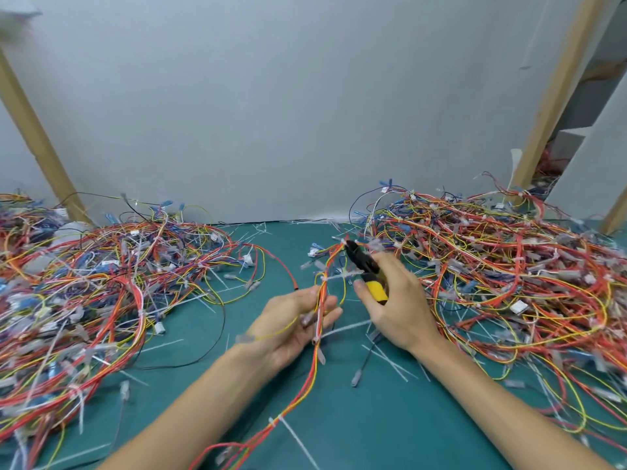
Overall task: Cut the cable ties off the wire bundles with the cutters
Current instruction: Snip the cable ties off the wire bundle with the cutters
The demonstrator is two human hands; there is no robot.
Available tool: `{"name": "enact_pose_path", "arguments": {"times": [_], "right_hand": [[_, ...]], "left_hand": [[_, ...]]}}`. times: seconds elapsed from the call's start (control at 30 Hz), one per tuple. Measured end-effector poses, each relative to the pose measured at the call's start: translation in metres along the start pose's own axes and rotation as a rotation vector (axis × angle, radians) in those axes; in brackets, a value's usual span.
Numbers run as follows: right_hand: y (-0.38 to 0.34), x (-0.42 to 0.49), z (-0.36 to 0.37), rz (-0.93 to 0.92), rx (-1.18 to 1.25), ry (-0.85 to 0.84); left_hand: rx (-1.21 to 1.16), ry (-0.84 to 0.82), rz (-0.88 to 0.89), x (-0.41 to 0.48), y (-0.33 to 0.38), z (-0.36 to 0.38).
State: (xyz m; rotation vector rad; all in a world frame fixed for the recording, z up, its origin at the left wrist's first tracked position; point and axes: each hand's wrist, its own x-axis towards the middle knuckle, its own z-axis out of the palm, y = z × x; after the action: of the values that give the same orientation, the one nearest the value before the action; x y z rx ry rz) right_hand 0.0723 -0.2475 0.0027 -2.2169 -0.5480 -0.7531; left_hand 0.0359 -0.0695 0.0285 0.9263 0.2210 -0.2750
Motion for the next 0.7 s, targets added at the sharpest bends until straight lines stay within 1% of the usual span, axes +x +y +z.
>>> {"name": "enact_pose_path", "arguments": {"times": [0.07,0.17,0.27,0.33,0.4,0.47,0.57,0.6,0.63,0.7], "right_hand": [[-0.001,0.000,0.001,-0.017,0.000,-0.054],[-0.005,-0.002,0.001,-0.100,0.031,-0.045],[-0.006,-0.001,-0.001,-0.086,0.057,-0.035],[-0.006,-0.001,-0.002,-0.055,0.110,-0.055],[-0.007,0.000,-0.002,-0.038,0.167,-0.061],[-0.008,0.000,-0.002,-0.017,0.176,-0.043],[-0.006,0.003,-0.002,0.067,0.202,-0.056],[-0.004,0.005,-0.002,0.112,0.237,-0.081],[-0.003,0.008,-0.002,0.159,0.289,-0.106],[-0.004,0.014,-0.003,0.237,0.448,-0.121]], "left_hand": [[0.055,0.001,0.033,0.003,-0.005,-0.004],[0.174,-0.053,0.074,0.003,-0.010,-0.005],[0.289,-0.092,0.113,-0.001,-0.013,-0.003],[0.414,-0.086,0.173,-0.004,-0.015,0.000],[0.590,-0.043,0.280,-0.007,-0.017,0.001],[0.749,-0.006,0.423,-0.010,-0.018,0.005],[1.003,0.000,0.619,-0.015,-0.020,0.010],[1.041,-0.007,0.639,-0.017,-0.021,0.012],[1.016,-0.026,0.626,-0.019,-0.022,0.014],[0.832,-0.107,0.564,-0.024,-0.020,0.020]]}}
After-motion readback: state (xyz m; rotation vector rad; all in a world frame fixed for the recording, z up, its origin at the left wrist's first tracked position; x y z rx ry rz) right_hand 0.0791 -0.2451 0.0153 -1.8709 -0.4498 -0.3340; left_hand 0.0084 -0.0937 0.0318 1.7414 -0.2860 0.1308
